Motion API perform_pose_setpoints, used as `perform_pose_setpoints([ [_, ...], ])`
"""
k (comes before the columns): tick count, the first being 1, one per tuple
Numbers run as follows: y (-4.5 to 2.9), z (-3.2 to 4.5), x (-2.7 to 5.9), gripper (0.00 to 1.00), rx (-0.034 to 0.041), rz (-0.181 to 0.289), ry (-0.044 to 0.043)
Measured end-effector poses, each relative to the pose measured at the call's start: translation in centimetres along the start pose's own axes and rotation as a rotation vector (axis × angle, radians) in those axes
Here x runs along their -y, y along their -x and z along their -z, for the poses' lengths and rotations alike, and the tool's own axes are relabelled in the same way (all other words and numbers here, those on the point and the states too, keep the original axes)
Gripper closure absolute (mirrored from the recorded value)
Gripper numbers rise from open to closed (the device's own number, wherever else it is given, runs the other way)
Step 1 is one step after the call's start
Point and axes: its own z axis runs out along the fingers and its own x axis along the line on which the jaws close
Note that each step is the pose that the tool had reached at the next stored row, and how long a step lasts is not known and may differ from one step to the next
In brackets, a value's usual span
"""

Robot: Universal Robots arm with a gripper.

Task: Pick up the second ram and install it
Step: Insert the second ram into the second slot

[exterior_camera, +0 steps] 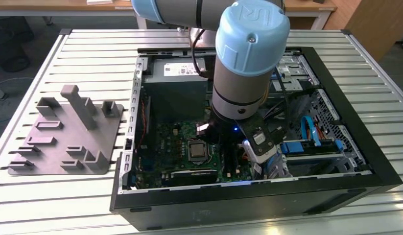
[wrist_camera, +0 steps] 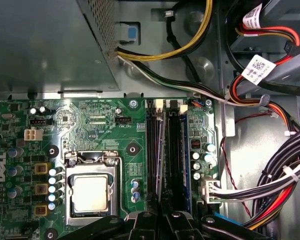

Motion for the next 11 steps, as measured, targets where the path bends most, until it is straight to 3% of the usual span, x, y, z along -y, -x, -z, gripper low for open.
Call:
perform_pose_setpoints([
  [11,0.00,-0.02,-0.04,0.86,-0.0009,0.011,-0.0052],
])
